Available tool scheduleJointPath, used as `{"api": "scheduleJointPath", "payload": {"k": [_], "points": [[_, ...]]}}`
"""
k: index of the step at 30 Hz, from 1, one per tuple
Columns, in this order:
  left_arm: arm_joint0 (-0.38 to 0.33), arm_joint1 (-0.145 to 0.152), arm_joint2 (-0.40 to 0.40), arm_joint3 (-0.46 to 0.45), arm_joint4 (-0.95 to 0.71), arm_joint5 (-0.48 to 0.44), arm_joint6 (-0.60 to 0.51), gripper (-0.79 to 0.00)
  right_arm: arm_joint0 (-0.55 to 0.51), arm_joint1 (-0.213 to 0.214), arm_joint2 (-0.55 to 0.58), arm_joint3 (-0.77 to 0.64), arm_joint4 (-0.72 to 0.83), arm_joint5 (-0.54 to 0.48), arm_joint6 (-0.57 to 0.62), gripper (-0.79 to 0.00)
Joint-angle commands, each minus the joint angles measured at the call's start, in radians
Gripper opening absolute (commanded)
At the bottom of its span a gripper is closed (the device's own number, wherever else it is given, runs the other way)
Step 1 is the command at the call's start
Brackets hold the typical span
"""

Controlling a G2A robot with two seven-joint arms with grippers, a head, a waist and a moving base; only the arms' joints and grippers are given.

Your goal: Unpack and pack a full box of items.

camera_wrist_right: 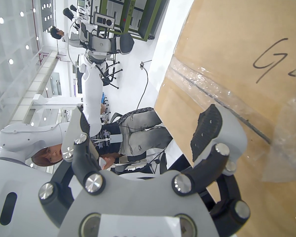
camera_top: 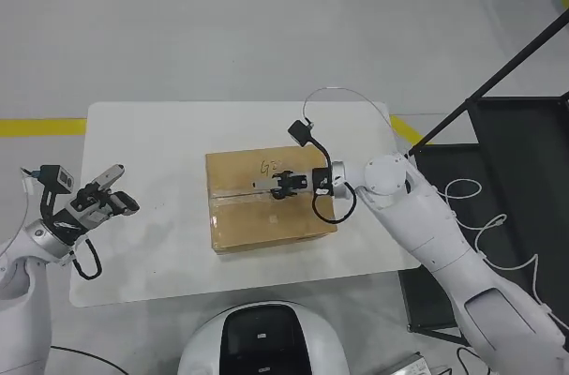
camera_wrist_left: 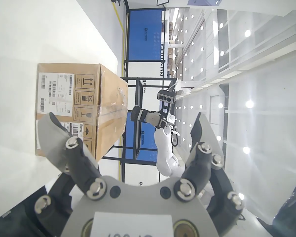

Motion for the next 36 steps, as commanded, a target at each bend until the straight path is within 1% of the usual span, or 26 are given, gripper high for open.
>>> {"api": "scheduleJointPath", "payload": {"k": [1,6,11,16,19,23,26,30,33,36], "points": [[-0.029,0.009,-0.022,0.032,0.030,0.015,-0.011,0.000,0.024,-0.015,-0.036,0.027,0.019,-0.007,0.001,0.000],[-0.069,0.027,-0.052,0.075,0.053,0.029,-0.043,0.000,0.095,-0.070,-0.163,0.104,0.045,-0.042,0.012,0.000],[-0.080,0.037,-0.057,0.077,0.041,0.029,-0.056,0.000,0.161,-0.132,-0.260,0.195,0.088,-0.093,-0.018,0.000],[-0.064,0.042,-0.051,0.057,0.015,0.015,-0.056,0.000,0.213,-0.193,-0.327,0.278,0.115,-0.125,-0.079,0.000],[-0.050,0.043,-0.045,0.044,-0.008,0.003,-0.052,0.000,0.241,-0.227,-0.358,0.324,0.119,-0.113,-0.120,0.000],[-0.031,0.046,-0.038,0.036,-0.019,-0.010,-0.039,0.000,0.272,-0.266,-0.390,0.381,0.125,-0.098,-0.126,0.000],[-0.020,0.049,-0.040,0.036,-0.022,-0.021,-0.021,0.000,0.288,-0.287,-0.403,0.416,0.126,-0.090,-0.114,0.000],[-0.012,0.054,-0.066,0.040,-0.044,-0.029,-0.002,0.000,0.299,-0.306,-0.408,0.464,0.121,-0.080,-0.107,0.000],[-0.002,0.059,-0.083,0.036,-0.054,-0.030,-0.005,0.000,0.306,-0.312,-0.402,0.496,0.114,-0.070,-0.096,0.000],[0.011,0.063,-0.094,0.033,-0.062,-0.037,-0.002,0.000,0.316,-0.309,-0.383,0.510,0.098,-0.063,-0.081,0.000]]}}
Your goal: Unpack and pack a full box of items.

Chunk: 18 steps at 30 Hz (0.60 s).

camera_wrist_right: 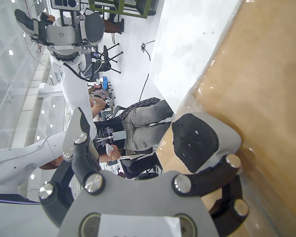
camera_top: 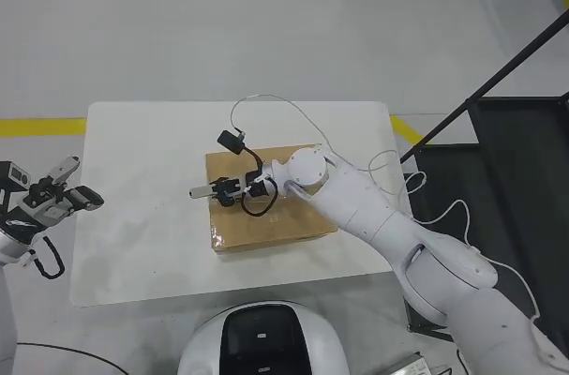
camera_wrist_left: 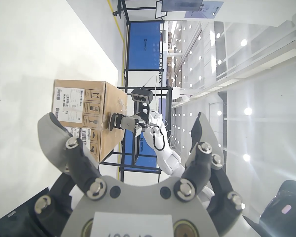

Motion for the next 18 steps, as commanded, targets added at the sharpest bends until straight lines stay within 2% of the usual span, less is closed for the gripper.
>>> {"api": "scheduleJointPath", "payload": {"k": [1,9,18], "points": [[0.008,0.002,-0.006,0.001,-0.006,-0.006,0.008,0.000,0.004,0.006,0.017,0.003,-0.009,0.006,0.009,0.000],[0.029,0.007,-0.006,-0.007,-0.016,-0.033,0.044,0.000,-0.026,0.057,0.095,-0.056,-0.096,0.095,0.036,0.000],[0.042,0.015,-0.001,-0.022,-0.016,-0.051,0.060,0.000,-0.142,0.143,0.237,-0.208,-0.180,0.185,0.078,0.000]]}}
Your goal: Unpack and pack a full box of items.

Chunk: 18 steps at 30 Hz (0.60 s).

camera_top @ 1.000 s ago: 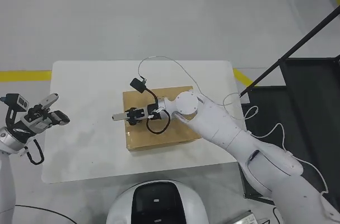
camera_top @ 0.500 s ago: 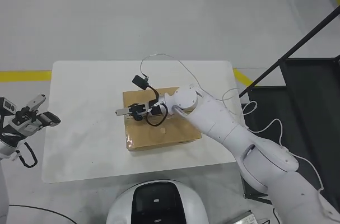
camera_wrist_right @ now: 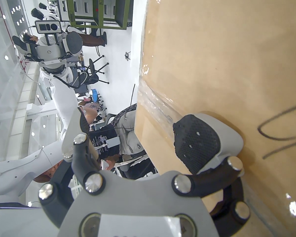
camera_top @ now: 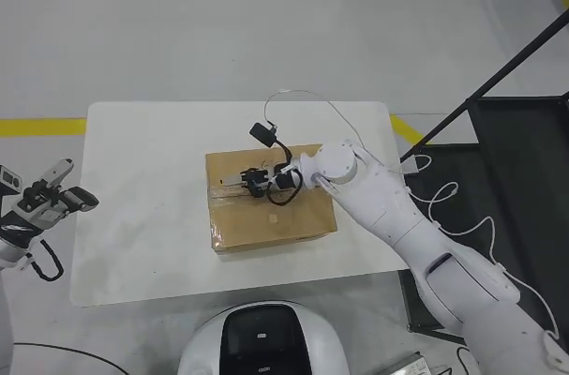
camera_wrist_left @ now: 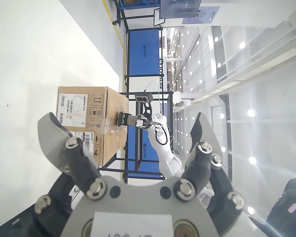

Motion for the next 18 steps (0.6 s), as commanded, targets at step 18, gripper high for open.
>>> {"api": "scheduleJointPath", "payload": {"k": [18], "points": [[0.041,0.011,0.029,-0.051,0.060,-0.025,0.089,0.000,-0.293,0.157,0.330,-0.364,-0.251,0.223,0.055,0.000]]}}
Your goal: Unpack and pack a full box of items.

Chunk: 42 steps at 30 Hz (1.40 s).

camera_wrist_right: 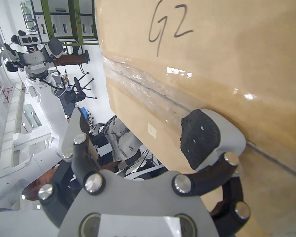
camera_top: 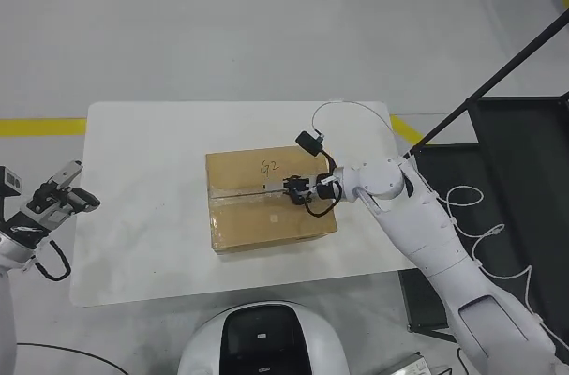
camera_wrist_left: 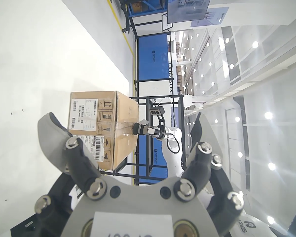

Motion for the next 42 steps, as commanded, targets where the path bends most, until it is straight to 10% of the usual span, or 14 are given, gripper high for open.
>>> {"api": "scheduleJointPath", "payload": {"k": [1,18,24,42], "points": [[0.001,0.001,0.004,0.000,-0.007,0.000,-0.003,0.000,-0.020,0.009,0.026,-0.020,-0.026,0.023,-0.004,0.000],[-0.013,0.009,0.059,0.011,-0.013,0.000,-0.004,0.000,-0.189,0.067,0.250,-0.160,-0.129,0.183,-0.108,0.000],[-0.008,0.009,0.061,0.019,-0.036,0.000,0.037,0.000,-0.230,0.069,0.290,-0.261,-0.017,0.047,-0.130,0.000],[0.046,0.016,0.018,-0.003,-0.011,-0.012,0.127,0.000,0.173,-0.099,-0.259,0.108,0.257,-0.225,-0.200,0.000]]}}
